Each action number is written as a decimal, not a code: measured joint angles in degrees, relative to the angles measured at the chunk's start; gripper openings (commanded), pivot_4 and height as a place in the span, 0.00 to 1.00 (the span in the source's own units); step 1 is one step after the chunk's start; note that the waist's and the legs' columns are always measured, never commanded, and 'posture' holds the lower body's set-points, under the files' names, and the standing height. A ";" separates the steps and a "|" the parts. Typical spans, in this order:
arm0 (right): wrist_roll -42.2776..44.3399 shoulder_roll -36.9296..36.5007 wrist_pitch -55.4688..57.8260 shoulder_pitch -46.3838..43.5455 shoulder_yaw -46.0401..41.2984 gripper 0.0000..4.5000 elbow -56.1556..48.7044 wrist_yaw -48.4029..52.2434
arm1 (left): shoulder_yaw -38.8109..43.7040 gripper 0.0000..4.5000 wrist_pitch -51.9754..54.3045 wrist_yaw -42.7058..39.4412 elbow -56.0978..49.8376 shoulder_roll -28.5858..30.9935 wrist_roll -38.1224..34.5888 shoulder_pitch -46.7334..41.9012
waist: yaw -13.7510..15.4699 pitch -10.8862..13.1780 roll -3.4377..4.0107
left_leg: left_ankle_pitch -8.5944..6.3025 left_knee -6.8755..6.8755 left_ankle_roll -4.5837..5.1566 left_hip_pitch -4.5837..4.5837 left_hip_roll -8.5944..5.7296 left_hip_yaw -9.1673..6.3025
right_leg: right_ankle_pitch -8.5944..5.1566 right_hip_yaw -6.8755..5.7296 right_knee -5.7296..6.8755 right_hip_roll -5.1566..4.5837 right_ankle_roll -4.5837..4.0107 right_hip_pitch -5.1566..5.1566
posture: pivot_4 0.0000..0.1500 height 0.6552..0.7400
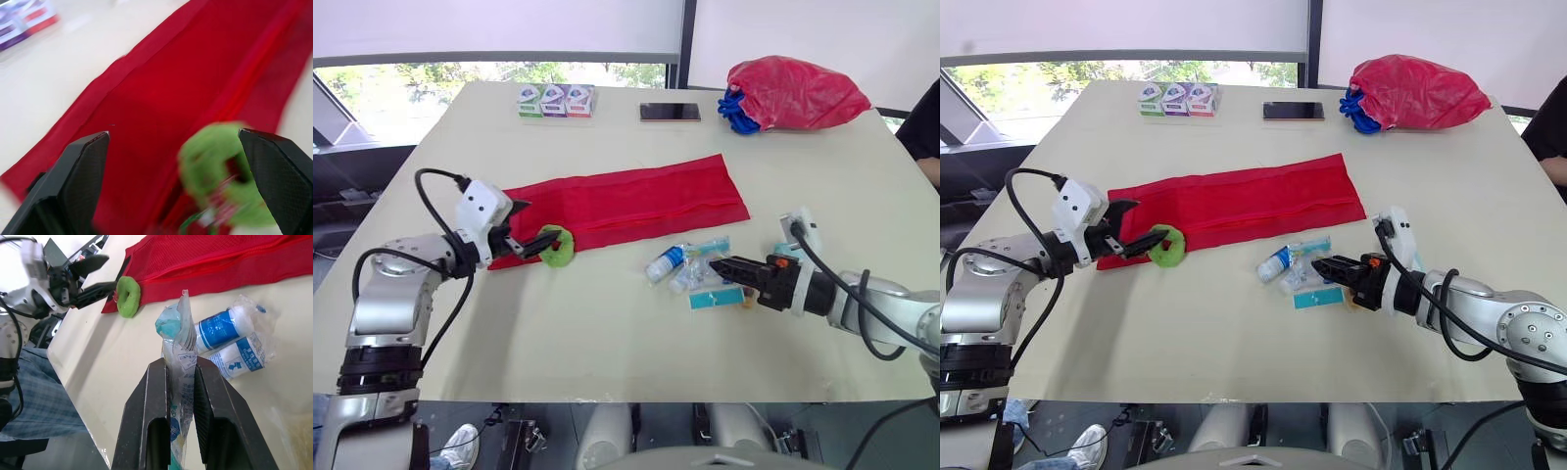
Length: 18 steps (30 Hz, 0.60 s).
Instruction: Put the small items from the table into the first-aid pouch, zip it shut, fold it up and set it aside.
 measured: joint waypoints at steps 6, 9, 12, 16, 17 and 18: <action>-0.92 0.06 -0.05 0.02 0.00 0.03 -1.06 0.55 | 0.97 0.99 -5.51 1.88 8.48 0.72 2.55 -0.78 | -0.04 0.01 -0.06 | -0.02 -0.04 0.02 -0.04 -0.01 -0.01 | 0.02 -0.09 -0.05 -0.27 0.02 -0.02 | 1.00 1.00; -1.20 0.25 -0.47 0.13 0.00 0.03 -1.34 0.57 | 0.94 0.99 -7.74 0.97 10.23 1.72 3.55 -0.49 | -0.05 0.02 -0.08 | -0.02 -0.05 0.02 -0.03 -0.01 -0.01 | 0.02 -0.10 -0.06 -0.39 0.00 -0.02 | 1.00 1.00; -1.90 1.39 -0.75 0.16 0.09 0.03 -1.37 0.50 | -0.72 0.99 -9.70 -0.71 11.43 1.83 4.56 -0.53 | 0.11 0.02 -0.08 | -0.02 -0.05 0.02 -0.03 -0.01 -0.02 | 0.00 -0.13 -0.05 -0.46 -0.04 -0.02 | 1.00 1.00; -2.53 2.16 -0.79 0.16 0.47 0.03 -1.41 0.27 | -3.41 0.99 -11.78 -1.57 13.47 1.44 6.30 -2.30 | 0.22 0.02 -0.11 | -0.01 -0.04 0.02 -0.04 -0.02 -0.03 | -0.01 -0.23 -0.05 -0.74 -0.07 -0.01 | 1.00 1.00; -2.66 2.31 -0.79 0.17 0.49 0.03 -1.42 0.23 | -4.26 0.99 -12.85 -1.52 14.44 1.26 7.11 -3.46 | 0.28 0.02 -0.12 | -0.02 -0.04 0.02 -0.05 -0.02 -0.03 | 0.00 -0.26 -0.05 -0.76 -0.06 -0.01 | 1.00 1.00; -2.90 2.46 -0.85 0.11 0.51 0.03 -1.43 0.14 | -5.66 0.99 -14.07 -1.19 16.06 0.98 8.52 -5.51 | 0.42 0.02 -0.11 | -0.02 -0.04 0.02 -0.05 -0.04 -0.05 | 0.01 -0.33 -0.05 -0.77 -0.05 -0.01 | 1.00 1.00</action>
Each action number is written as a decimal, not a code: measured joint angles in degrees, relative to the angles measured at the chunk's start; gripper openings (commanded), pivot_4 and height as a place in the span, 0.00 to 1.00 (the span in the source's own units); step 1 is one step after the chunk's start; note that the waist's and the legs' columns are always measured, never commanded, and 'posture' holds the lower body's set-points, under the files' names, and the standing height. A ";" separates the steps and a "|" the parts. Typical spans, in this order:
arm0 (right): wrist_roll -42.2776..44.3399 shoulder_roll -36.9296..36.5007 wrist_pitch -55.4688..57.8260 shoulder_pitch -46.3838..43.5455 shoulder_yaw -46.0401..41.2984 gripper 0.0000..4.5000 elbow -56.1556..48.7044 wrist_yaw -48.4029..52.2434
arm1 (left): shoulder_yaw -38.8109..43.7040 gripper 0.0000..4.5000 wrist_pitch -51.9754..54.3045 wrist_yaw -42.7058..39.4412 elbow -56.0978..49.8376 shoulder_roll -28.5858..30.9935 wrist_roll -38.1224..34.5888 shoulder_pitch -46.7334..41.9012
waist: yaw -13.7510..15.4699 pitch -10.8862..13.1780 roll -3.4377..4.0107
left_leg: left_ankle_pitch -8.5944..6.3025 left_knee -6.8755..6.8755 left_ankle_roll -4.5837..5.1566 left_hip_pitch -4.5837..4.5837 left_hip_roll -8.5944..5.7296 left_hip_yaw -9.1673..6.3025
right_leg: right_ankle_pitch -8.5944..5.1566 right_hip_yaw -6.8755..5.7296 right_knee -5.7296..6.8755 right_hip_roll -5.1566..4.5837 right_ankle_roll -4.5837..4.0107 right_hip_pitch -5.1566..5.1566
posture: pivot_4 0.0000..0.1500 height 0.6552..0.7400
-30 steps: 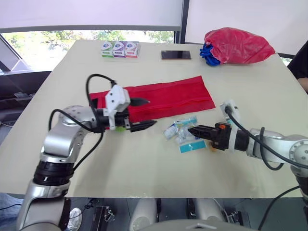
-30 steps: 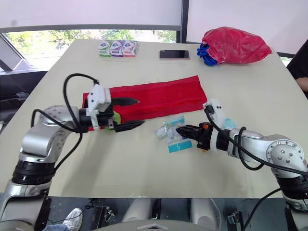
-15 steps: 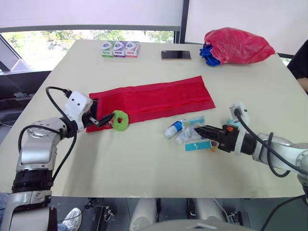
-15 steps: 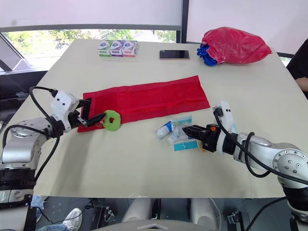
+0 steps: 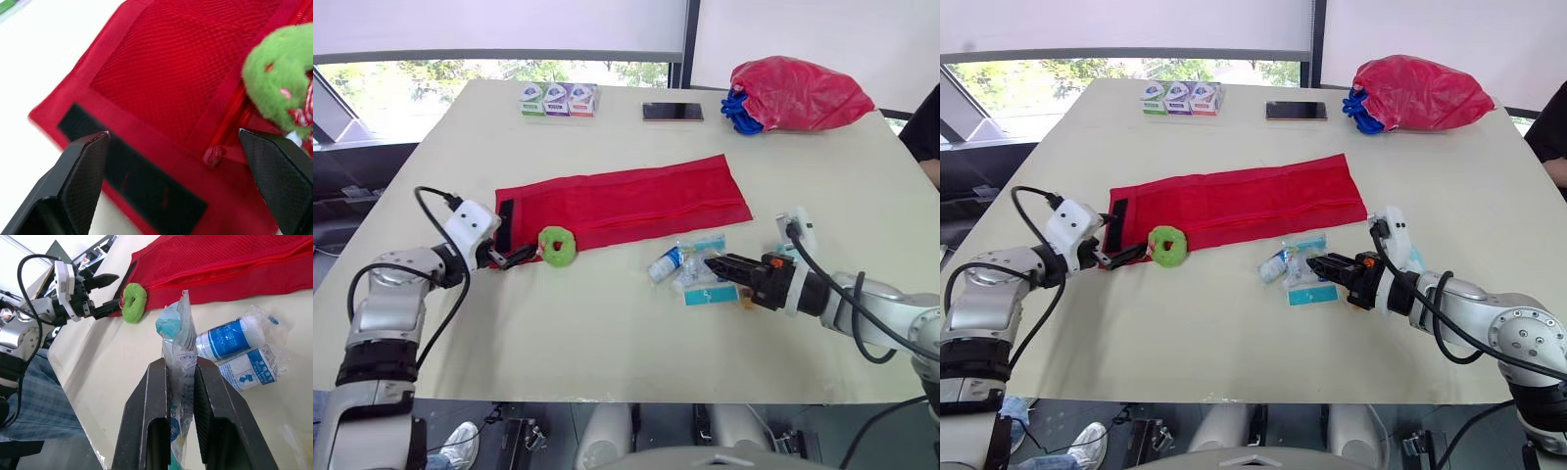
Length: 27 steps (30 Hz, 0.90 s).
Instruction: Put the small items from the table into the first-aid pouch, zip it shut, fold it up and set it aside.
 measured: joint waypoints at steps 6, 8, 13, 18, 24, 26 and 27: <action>-0.33 0.07 -0.28 0.12 -0.01 0.03 -0.05 -0.39 | -3.90 0.99 -5.63 1.38 5.40 -0.36 4.69 -4.91 | -0.12 0.00 0.00 | -0.03 -0.03 0.04 0.01 -0.01 0.04 | 0.03 -0.06 -0.01 -0.02 0.05 0.00 | 1.00 1.00; -0.33 0.08 -0.60 0.25 -0.02 0.03 -0.12 -0.54 | -4.53 0.94 -7.41 1.94 7.07 -0.61 5.90 -5.99 | -0.17 0.00 0.00 | -0.02 -0.02 0.04 0.02 -0.01 0.04 | 0.03 -0.05 0.00 -0.03 0.05 0.00 | 1.00 1.00; -0.29 0.69 -1.79 0.34 -0.04 0.03 -1.07 -1.38 | -6.49 0.50 -13.13 3.13 10.34 -1.01 8.22 -6.96 | -0.27 0.00 0.00 | -0.02 -0.02 0.04 0.03 0.00 0.02 | 0.03 -0.03 0.02 -0.09 0.05 0.00 | 1.00 1.00; 0.51 1.10 -3.51 0.42 -0.30 0.03 -1.73 -2.26 | -6.58 0.11 -16.84 3.71 11.88 -1.41 9.28 -6.95 | -0.36 0.00 0.00 | -0.03 -0.02 0.05 -0.02 -0.01 0.02 | 0.04 -0.53 0.01 -0.44 0.05 0.00 | 1.00 1.00; 1.07 1.50 -4.47 0.44 -0.62 0.03 -2.02 -2.93 | -6.44 0.01 -18.42 3.60 10.03 -3.23 8.70 -6.95 | -0.10 0.00 0.00 | -0.04 -0.01 0.06 -0.14 -0.02 -0.14 | 0.04 -0.77 -0.08 -0.52 0.05 0.00 | 1.00 1.00; 1.06 2.05 -4.86 0.43 -0.62 0.03 -2.00 -3.03 | -6.44 0.01 -18.28 3.03 8.13 -4.03 7.94 -6.95 | 0.06 0.00 0.00 | -0.04 0.00 0.06 -0.17 -0.02 -0.18 | 0.04 -0.81 -0.08 -0.52 0.05 0.00 | 1.00 1.00; 1.05 2.32 -4.95 0.43 -0.60 0.03 -1.97 -3.18 | -6.46 0.01 -17.95 2.37 6.51 -4.63 7.45 -6.98 | 0.11 0.00 0.00 | -0.04 0.00 0.06 -0.18 -0.03 -0.20 | 0.05 -0.82 -0.09 -0.52 0.04 0.00 | 1.00 1.00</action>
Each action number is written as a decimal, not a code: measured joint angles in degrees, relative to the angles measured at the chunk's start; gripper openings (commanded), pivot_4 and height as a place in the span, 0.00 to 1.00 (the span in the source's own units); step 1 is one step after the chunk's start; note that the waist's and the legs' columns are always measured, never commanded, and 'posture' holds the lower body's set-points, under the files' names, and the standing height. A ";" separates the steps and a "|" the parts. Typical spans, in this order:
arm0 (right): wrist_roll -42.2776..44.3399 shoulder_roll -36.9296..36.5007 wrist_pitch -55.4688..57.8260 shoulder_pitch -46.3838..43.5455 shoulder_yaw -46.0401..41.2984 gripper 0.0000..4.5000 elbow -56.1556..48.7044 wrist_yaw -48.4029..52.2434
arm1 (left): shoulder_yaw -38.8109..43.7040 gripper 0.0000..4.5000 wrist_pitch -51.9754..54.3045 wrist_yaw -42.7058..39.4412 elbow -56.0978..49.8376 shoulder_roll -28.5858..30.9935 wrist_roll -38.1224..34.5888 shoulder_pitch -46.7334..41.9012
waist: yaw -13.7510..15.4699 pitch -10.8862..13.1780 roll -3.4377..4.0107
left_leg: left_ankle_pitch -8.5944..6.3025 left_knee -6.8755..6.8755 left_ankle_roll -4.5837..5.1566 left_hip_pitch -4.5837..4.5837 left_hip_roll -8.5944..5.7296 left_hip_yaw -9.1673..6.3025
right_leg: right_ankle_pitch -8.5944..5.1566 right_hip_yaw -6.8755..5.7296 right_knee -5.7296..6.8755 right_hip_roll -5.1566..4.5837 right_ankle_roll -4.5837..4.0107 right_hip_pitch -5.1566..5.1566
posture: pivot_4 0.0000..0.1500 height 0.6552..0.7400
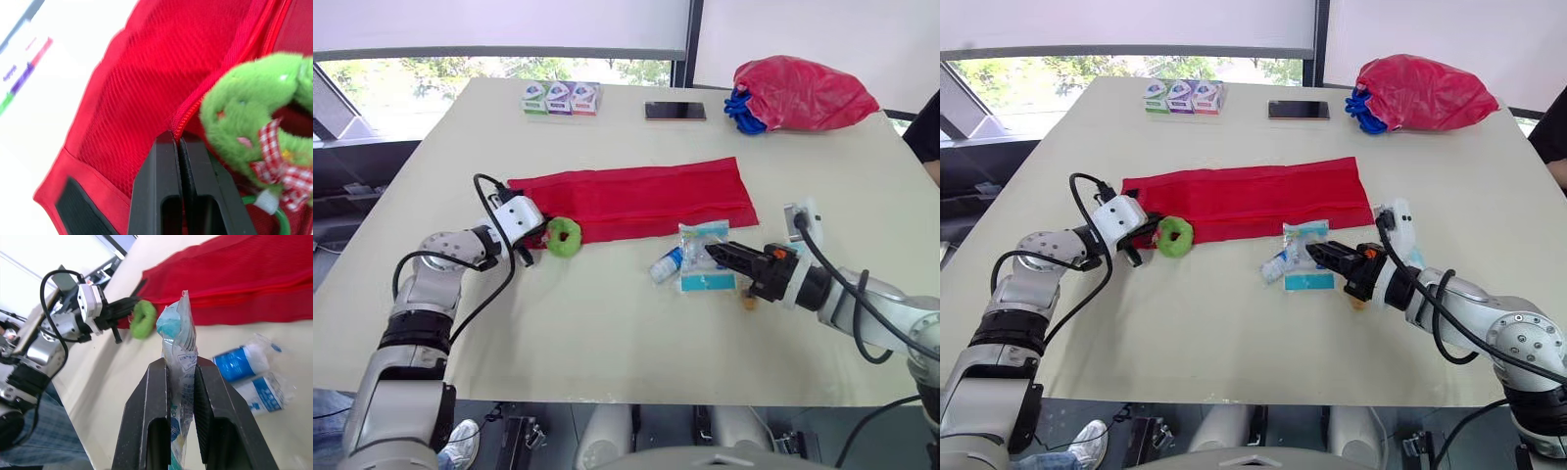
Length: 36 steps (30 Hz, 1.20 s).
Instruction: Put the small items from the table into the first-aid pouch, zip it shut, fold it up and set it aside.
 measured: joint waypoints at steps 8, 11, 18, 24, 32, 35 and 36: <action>-1.05 2.35 -0.31 -0.01 0.67 0.03 0.01 -1.09 | -1.24 0.01 5.28 -2.98 -10.88 -3.11 -1.43 -1.19 | 0.01 0.00 0.00 | 0.00 0.00 0.00 -0.01 -0.03 -0.02 | 0.00 -0.22 -0.01 0.07 0.00 0.01 | 1.00 1.00; -1.22 4.29 -0.70 -0.53 1.19 0.03 0.01 -2.21 | -1.81 0.01 9.15 -3.18 -15.16 -5.33 -2.73 -1.05 | -0.01 0.00 0.01 | 0.00 0.01 0.00 -0.01 -0.05 -0.02 | 0.00 -0.24 0.01 0.16 0.01 0.01 | 1.00 1.00; -1.60 10.02 -1.15 -3.86 5.37 0.03 2.45 -7.53 | -1.76 0.01 20.04 -3.45 -25.92 -10.29 -9.55 3.85 | -0.59 0.01 0.02 | 0.00 0.02 0.00 0.06 -0.09 0.00 | 0.00 -0.20 0.13 0.37 0.02 0.02 | 1.00 1.00; -3.19 13.61 -0.93 -7.36 6.88 0.03 7.18 -10.16 | -1.18 0.01 25.20 -7.28 -28.16 -10.19 -15.36 7.97 | -0.75 0.03 0.05 | 0.01 0.04 0.00 0.13 -0.07 0.01 | -0.01 -0.16 0.19 0.50 0.01 0.02 | 1.00 1.00; -5.02 22.02 1.19 -13.41 10.70 0.03 15.56 -10.83 | -0.62 0.01 23.80 -10.03 -23.90 -10.11 -16.15 6.59 | -0.87 0.03 0.05 | 0.01 0.02 0.00 0.15 -0.10 0.05 | -0.01 -0.10 0.21 0.54 0.01 0.01 | 1.00 1.00; -8.71 25.31 2.05 -15.15 11.29 0.03 20.65 -9.60 | 0.03 0.01 23.77 -10.36 -23.65 -10.85 -17.24 6.66 | -0.83 0.03 0.06 | 0.01 0.02 0.00 0.14 -0.10 0.04 | 0.00 -0.10 0.21 0.53 0.01 0.01 | 1.00 1.00; -9.55 26.05 2.31 -15.31 11.32 0.03 21.75 -9.23 | 0.05 0.01 23.77 -10.46 -23.62 -11.07 -17.55 6.67 | -0.74 0.03 0.06 | 0.01 0.02 0.00 0.14 -0.10 0.02 | -0.01 -0.11 0.21 0.53 0.01 0.02 | 1.00 1.00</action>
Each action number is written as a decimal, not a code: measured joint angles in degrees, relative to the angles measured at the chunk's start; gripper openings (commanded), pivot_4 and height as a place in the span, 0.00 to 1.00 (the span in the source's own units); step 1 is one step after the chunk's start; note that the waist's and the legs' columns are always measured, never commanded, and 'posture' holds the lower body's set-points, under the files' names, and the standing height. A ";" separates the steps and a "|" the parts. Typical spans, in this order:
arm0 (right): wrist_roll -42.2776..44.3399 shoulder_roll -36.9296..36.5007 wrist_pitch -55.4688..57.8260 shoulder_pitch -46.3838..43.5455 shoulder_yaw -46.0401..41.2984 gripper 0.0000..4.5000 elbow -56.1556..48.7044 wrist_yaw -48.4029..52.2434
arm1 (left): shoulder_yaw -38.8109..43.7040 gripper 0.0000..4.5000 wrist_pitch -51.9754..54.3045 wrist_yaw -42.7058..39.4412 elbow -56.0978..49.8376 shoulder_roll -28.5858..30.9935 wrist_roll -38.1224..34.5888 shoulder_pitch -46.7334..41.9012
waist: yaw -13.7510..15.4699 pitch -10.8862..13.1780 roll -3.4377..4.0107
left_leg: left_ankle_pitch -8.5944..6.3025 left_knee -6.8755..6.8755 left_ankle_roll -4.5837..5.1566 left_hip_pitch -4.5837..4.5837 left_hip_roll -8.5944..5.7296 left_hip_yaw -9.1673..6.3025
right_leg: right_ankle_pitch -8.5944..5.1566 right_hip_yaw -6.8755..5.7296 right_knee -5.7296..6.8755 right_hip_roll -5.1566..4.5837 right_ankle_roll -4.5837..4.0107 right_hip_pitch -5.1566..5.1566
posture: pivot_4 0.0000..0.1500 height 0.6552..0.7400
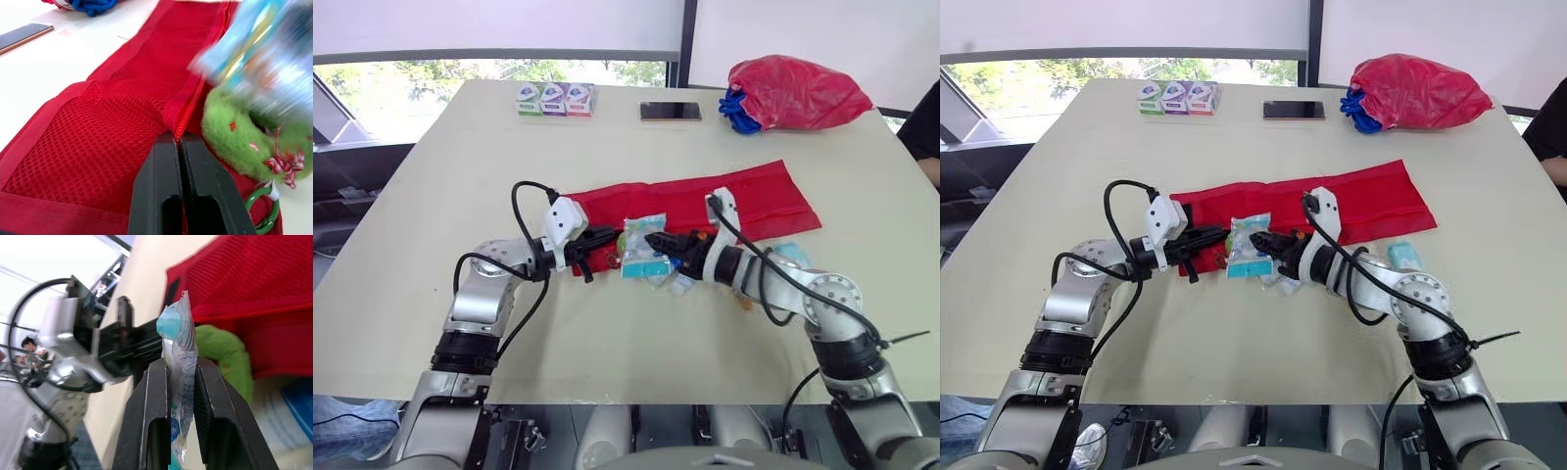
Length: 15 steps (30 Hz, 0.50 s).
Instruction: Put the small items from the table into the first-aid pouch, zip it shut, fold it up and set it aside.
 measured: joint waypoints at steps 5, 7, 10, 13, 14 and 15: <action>-2.15 -0.72 2.21 -3.71 -3.54 0.03 4.22 3.60 | 0.59 0.01 -0.20 -0.94 2.69 0.21 -0.85 -0.03 | -0.08 0.01 0.01 | 0.00 0.00 0.00 -0.01 -0.04 0.01 | 0.00 0.01 -0.01 -0.01 0.00 -0.01 | 1.00 1.00; -2.71 -1.83 3.07 -5.32 -5.67 0.03 4.65 5.05 | 0.72 0.01 -0.50 -1.39 4.03 0.31 -0.86 -0.21 | -0.06 0.01 0.01 | 0.00 0.00 0.00 0.00 -0.04 -0.02 | 0.00 -0.01 0.00 0.00 0.00 0.00 | 1.00 1.00; -5.02 -3.41 4.25 -7.08 -7.25 0.03 5.74 7.48 | 0.71 0.01 -1.02 -2.59 6.29 0.31 -0.86 -1.26 | -0.08 0.01 0.01 | 0.00 -0.01 0.00 0.00 -0.03 -0.02 | 0.00 -0.02 0.01 0.03 0.00 -0.01 | 1.00 1.00; -10.07 -5.18 5.48 -7.99 -7.52 0.03 7.57 10.79 | 0.71 0.01 -1.39 -3.91 7.71 0.29 -0.88 -2.24 | -0.09 0.01 0.01 | 0.00 -0.01 0.00 -0.01 -0.03 0.01 | 0.00 0.00 0.00 0.02 0.00 0.00 | 1.00 1.00; -12.63 -5.74 5.99 -8.01 -7.51 0.03 7.85 12.38 | 0.71 0.01 -1.60 -4.59 8.26 0.28 -0.88 -2.32 | -0.11 0.01 0.01 | 0.00 -0.01 0.01 -0.01 -0.03 0.02 | 0.00 0.00 -0.01 0.02 0.00 -0.01 | 1.00 1.00; -13.44 -5.82 6.29 -8.01 -7.47 0.03 8.00 12.95 | 0.70 0.01 -1.66 -4.74 8.51 0.27 -0.89 -2.33 | -0.11 0.01 0.01 | 0.00 -0.02 0.01 -0.02 -0.03 0.01 | 0.00 0.00 -0.01 0.02 0.00 -0.01 | 1.00 1.00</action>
